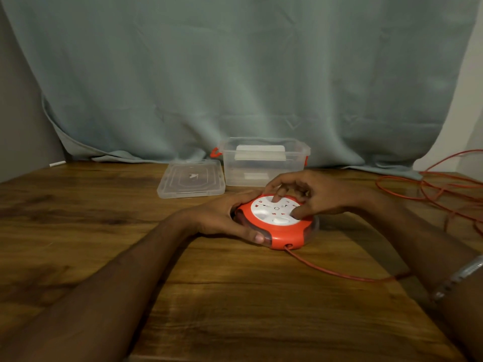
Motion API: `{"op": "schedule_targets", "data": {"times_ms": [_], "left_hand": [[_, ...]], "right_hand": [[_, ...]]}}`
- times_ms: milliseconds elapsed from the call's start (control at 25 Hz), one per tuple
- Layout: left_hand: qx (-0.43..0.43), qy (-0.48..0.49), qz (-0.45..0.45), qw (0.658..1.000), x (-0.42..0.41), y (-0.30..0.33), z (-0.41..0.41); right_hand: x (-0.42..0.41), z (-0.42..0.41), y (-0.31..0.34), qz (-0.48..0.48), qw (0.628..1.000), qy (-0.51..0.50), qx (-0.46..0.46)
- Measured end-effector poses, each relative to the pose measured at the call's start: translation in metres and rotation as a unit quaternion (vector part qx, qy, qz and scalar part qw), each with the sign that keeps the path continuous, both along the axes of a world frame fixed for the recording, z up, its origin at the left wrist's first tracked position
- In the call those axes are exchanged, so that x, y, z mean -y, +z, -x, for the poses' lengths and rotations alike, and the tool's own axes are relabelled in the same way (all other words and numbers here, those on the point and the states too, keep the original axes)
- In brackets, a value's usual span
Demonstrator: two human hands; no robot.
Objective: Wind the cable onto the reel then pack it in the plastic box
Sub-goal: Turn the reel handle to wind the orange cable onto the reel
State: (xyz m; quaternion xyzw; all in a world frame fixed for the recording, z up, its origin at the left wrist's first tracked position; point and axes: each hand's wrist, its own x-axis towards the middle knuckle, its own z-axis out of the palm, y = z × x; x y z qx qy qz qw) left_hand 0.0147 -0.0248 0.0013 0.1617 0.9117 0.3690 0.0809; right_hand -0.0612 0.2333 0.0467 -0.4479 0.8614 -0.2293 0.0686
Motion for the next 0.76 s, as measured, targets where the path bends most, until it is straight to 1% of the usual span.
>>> {"op": "schedule_targets", "data": {"times_ms": [240,480,640,760], "left_hand": [[-0.006,0.002,-0.005,1.0,-0.001,0.0,0.001],[-0.004,-0.013,-0.021,1.0,0.001,-0.001,0.0],[-0.012,-0.018,-0.032,0.999,0.002,-0.002,0.0],[-0.013,-0.018,-0.024,0.999,0.001,-0.003,0.0]], "right_hand": [[0.0,0.003,-0.002,0.031,0.999,-0.001,0.013],[0.002,-0.002,-0.001,0.04,0.999,0.006,-0.014],[0.005,-0.003,-0.003,0.021,0.999,0.006,-0.038],[0.007,-0.006,-0.006,0.003,0.999,-0.002,-0.052]]}}
